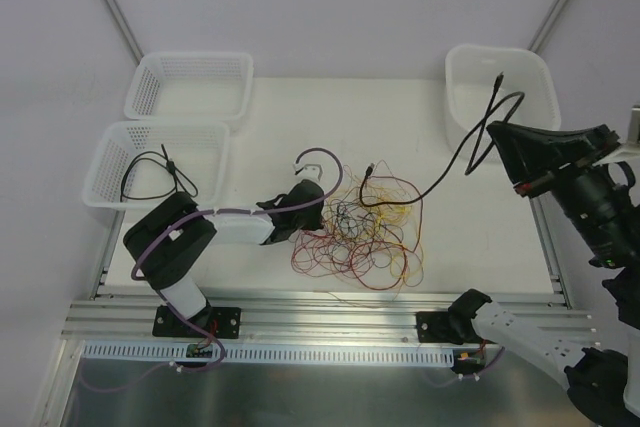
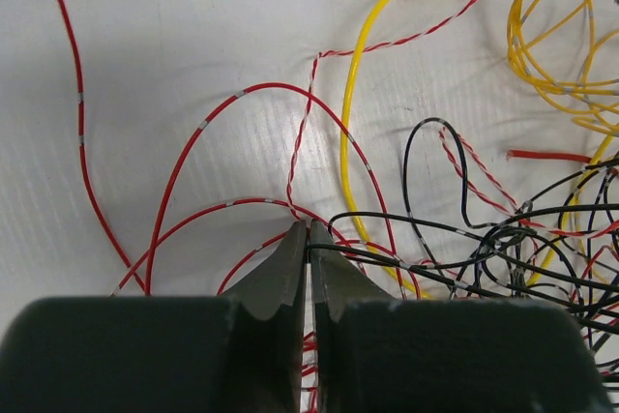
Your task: Untangle the cables
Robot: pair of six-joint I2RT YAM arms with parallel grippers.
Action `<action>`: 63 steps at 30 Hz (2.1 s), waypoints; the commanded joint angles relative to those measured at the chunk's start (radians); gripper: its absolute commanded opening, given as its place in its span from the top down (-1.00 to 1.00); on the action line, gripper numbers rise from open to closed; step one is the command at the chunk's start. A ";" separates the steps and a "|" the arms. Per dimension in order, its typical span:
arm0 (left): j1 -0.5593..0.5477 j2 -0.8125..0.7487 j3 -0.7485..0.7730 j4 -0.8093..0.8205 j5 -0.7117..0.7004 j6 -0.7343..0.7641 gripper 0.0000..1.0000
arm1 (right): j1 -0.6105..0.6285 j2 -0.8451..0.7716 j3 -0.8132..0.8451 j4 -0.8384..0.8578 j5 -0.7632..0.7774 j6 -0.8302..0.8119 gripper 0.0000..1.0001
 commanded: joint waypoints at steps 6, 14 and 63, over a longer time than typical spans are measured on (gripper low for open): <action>0.014 0.035 0.014 -0.071 0.037 -0.022 1.00 | 0.005 -0.098 -0.111 0.245 0.089 -0.021 0.99; -0.024 -0.259 -0.015 -0.075 0.071 0.099 -0.16 | 0.005 -0.050 -0.384 0.105 -0.026 0.171 0.99; -0.405 -0.493 0.178 -0.038 -0.300 0.272 1.00 | 0.125 0.002 -0.688 0.179 -0.007 0.331 -0.36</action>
